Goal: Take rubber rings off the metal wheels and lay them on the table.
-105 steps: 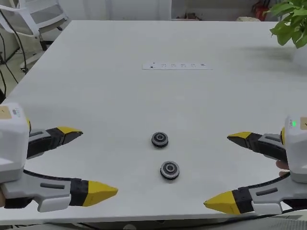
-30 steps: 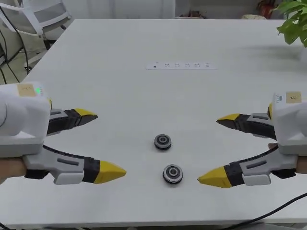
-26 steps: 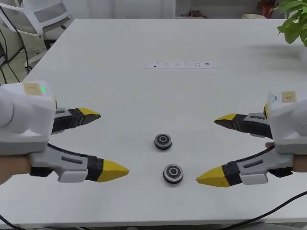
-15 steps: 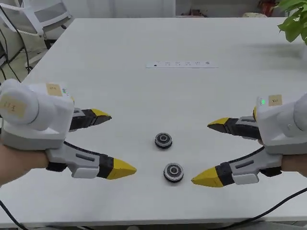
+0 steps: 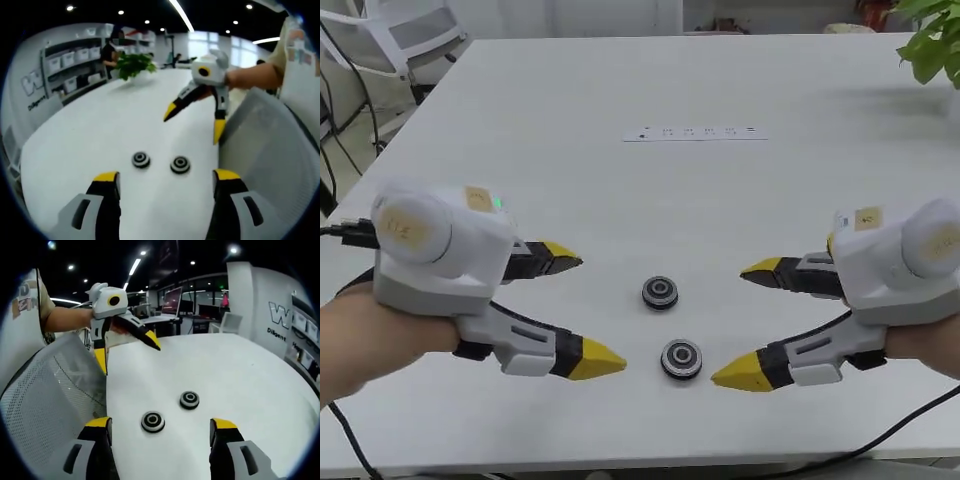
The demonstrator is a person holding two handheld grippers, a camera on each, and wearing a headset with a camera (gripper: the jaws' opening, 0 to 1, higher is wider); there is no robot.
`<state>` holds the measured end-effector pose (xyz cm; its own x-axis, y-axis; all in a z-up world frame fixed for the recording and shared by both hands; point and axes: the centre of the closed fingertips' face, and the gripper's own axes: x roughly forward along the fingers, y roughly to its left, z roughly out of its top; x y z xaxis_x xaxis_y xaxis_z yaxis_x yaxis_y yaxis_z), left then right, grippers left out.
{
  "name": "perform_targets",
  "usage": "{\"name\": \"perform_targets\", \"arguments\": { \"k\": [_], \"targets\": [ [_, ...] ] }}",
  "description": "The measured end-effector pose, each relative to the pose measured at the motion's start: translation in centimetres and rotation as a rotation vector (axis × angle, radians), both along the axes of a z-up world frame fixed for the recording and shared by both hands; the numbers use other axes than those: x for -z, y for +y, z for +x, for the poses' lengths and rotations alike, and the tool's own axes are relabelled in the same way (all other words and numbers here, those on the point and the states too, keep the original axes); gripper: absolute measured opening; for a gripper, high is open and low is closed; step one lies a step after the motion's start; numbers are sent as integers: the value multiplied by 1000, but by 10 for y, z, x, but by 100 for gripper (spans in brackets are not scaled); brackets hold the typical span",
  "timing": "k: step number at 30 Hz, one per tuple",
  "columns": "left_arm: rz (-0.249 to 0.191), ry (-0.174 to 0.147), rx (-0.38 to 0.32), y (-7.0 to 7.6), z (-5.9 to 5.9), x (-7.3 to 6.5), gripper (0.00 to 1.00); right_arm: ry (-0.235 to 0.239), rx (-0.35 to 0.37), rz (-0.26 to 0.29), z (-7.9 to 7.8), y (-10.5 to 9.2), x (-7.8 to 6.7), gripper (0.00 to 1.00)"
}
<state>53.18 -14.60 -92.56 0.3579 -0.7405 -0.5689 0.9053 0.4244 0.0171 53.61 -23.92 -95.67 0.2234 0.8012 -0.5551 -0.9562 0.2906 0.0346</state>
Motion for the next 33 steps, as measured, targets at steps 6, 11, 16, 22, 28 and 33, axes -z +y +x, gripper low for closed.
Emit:
{"name": "perform_targets", "arguments": {
  "k": [6,11,16,22,28,33],
  "targets": [
    [20,14,33,-9,0,12,72,3,-16,-20,0,2,10,72],
    [24,22,62,-17,-1,17,69,5,-31,-31,-1,4,16,67],
    [28,31,87,-25,-3,23,64,15,-49,-48,-3,7,23,60],
    [33,50,113,-30,-1,31,59,20,-64,-58,-3,9,30,53],
    [42,72,128,-35,1,40,53,44,-69,-42,-2,12,35,43],
    [40,88,135,-41,1,45,51,53,-75,-46,-3,12,40,37]
  ]
}}
